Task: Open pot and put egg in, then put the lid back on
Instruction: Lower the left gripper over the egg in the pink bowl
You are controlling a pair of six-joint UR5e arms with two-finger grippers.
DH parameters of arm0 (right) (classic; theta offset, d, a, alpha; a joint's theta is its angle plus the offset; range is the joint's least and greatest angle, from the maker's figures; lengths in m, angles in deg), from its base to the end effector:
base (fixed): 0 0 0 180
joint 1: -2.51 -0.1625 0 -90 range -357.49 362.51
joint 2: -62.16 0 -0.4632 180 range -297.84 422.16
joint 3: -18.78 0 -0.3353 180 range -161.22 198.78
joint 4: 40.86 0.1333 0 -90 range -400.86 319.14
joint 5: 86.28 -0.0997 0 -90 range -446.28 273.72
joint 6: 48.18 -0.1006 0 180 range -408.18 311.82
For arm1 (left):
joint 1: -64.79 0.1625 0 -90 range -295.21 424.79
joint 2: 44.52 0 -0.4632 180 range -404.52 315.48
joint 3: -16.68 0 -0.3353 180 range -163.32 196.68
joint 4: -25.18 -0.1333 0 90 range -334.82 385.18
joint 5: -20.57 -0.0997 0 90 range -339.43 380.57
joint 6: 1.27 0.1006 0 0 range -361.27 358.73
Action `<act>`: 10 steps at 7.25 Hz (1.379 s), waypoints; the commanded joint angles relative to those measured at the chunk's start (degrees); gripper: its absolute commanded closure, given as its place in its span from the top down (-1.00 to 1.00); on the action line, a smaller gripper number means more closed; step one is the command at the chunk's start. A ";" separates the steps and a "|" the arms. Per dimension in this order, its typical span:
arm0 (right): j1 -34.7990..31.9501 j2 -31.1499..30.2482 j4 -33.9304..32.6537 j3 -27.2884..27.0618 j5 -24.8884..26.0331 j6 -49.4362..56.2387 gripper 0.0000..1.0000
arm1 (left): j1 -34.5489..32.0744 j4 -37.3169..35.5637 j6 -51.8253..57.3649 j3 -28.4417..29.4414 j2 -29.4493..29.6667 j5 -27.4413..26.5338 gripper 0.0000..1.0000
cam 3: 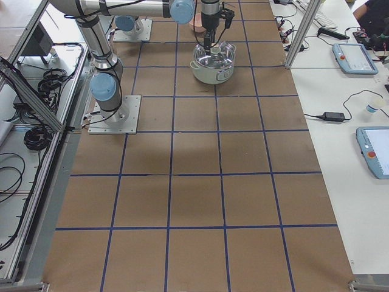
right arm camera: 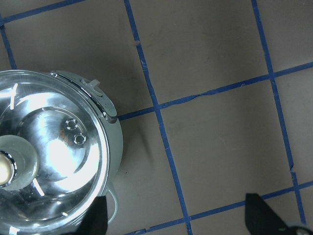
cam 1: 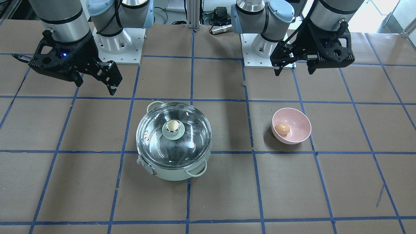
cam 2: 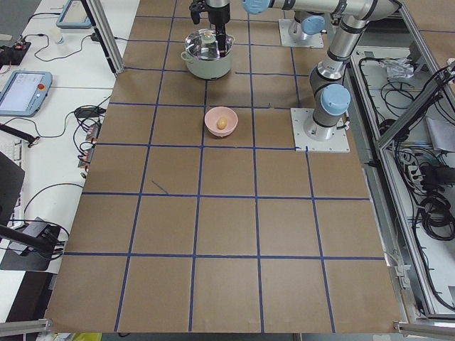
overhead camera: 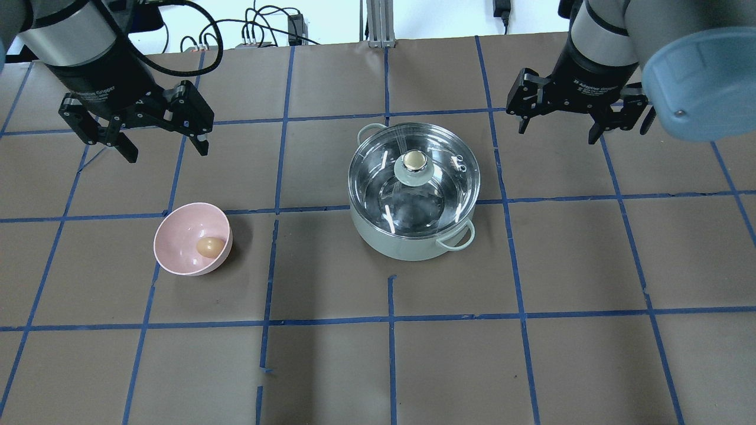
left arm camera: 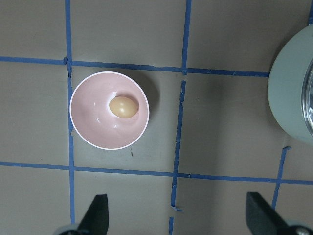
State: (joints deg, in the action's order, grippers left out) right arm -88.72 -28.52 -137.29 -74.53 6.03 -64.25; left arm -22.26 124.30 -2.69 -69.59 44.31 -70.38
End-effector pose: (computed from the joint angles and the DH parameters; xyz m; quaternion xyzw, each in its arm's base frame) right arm 0.1386 -0.4327 0.5166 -0.1297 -0.9908 0.0358 0.0149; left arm -0.1100 -0.4229 0.5466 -0.0378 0.9986 0.0369 0.0078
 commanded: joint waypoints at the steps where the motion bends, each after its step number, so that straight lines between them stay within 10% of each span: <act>1: -0.08 0.07 0.10 -0.38 -0.28 -0.10 1.00 | -0.04 0.03 0.02 -0.12 -0.06 0.07 1.00; 10: -0.26 1.82 -0.95 -1.35 -6.14 -0.19 1.00 | 9.52 -9.93 1.49 -17.30 0.54 0.16 1.00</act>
State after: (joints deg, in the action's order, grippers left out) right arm -88.96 -27.54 -138.10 -75.95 2.74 -64.38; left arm -15.72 119.54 -3.55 -81.76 44.25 -70.21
